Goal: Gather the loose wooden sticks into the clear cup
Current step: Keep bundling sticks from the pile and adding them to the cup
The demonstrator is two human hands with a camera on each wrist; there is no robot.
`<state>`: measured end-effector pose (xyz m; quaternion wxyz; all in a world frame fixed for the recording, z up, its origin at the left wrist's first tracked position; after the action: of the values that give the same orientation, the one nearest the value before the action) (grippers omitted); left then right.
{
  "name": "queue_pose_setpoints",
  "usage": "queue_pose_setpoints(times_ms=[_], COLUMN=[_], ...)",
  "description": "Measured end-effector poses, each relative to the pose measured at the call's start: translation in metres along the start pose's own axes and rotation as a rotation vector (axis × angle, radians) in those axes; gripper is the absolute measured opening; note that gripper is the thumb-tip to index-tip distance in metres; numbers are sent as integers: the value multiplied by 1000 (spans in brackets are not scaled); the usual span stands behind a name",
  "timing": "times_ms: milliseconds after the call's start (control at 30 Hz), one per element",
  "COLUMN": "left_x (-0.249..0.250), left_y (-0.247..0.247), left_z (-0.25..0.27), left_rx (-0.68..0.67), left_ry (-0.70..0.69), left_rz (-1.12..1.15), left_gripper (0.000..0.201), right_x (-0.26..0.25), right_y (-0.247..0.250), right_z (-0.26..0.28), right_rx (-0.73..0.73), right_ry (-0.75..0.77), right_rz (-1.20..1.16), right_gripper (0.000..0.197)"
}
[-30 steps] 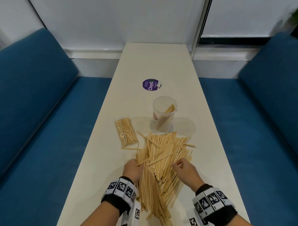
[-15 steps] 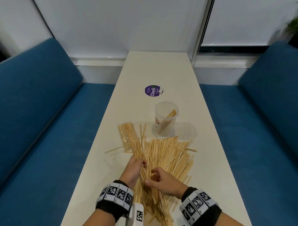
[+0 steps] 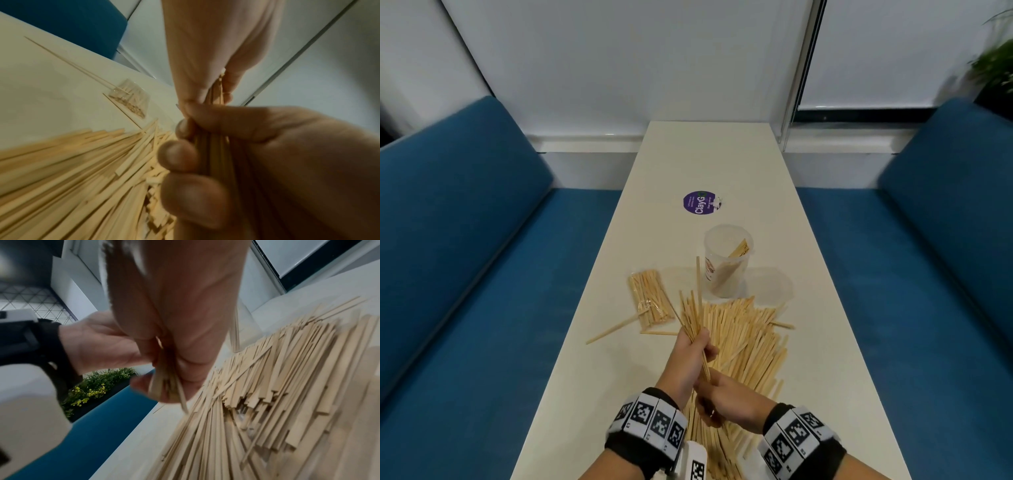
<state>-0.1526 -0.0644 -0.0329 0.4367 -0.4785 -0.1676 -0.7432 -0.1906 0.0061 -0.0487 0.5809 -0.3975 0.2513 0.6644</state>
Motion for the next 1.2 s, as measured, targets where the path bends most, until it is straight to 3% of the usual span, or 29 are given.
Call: queue_pose_setpoints(times_ms=[167,467,633,733,833,933,1200], left_x=[19,49,52,45,31,13,0], left_y=[10,28,40,37,9,-21,-38], left_z=[-3,-7,-9,-7,5,18,30], left_rx=[35,89,122,73,-120,-280,-398], left_ry=[-92,-227,-276,-255,-196,-141,-43], left_rz=[183,349,478,335,117,-77,-240], left_gripper=[13,22,25,26,27,27,24], right_x=[4,26,40,41,32,14,-5], right_y=[4,15,26,40,52,53,54], right_z=[6,32,48,57,56,48,36], right_rx=[-3,-80,-67,52,164,181,276], right_ry=[-50,-100,-115,-76,12,90,198], right_rz=[-44,83,1,-103,-204,-262,-400], right_gripper=[12,14,9,14,20,22,18])
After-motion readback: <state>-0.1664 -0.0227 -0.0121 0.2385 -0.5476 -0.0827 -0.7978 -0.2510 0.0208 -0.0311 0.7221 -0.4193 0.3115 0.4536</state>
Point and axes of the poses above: each hand's wrist, its own z-axis away from the middle knuckle, its own y-axis out of the back of the hand, x = y × z, the point moved 7 cm from there along -z, towards the middle knuckle, and after that the axes turned 9 degrees about -x, right-handed, at the moved point
